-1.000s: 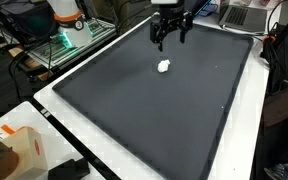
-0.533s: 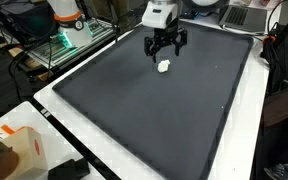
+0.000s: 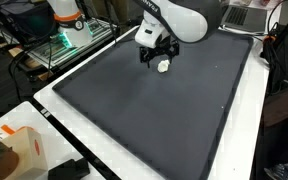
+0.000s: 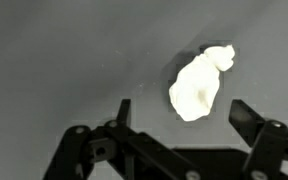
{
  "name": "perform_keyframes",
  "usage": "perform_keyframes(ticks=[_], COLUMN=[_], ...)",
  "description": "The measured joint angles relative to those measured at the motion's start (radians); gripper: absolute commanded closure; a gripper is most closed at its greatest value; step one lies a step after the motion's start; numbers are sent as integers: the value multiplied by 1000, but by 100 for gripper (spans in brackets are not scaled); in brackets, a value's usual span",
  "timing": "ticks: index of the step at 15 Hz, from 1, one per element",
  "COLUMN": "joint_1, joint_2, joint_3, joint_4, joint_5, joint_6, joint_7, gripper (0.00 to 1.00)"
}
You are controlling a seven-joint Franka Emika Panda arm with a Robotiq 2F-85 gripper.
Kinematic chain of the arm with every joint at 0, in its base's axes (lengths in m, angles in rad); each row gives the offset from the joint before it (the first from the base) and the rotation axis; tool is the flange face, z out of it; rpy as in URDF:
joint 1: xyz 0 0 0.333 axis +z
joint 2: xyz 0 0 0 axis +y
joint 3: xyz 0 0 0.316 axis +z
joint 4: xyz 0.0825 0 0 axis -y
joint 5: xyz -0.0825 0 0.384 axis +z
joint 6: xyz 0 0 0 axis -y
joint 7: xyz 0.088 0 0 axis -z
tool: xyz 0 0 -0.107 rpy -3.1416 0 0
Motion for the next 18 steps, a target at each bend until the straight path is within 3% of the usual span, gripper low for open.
perform_keyframes(ticks=[11,18], joint_1=[-37,-42], joint_2=[9,6], joint_3=[90,103], joint_4=[-22,-22], joint_5=[0,0], joint_6=[0,0], joint_7=[54,65], gripper=[0,0])
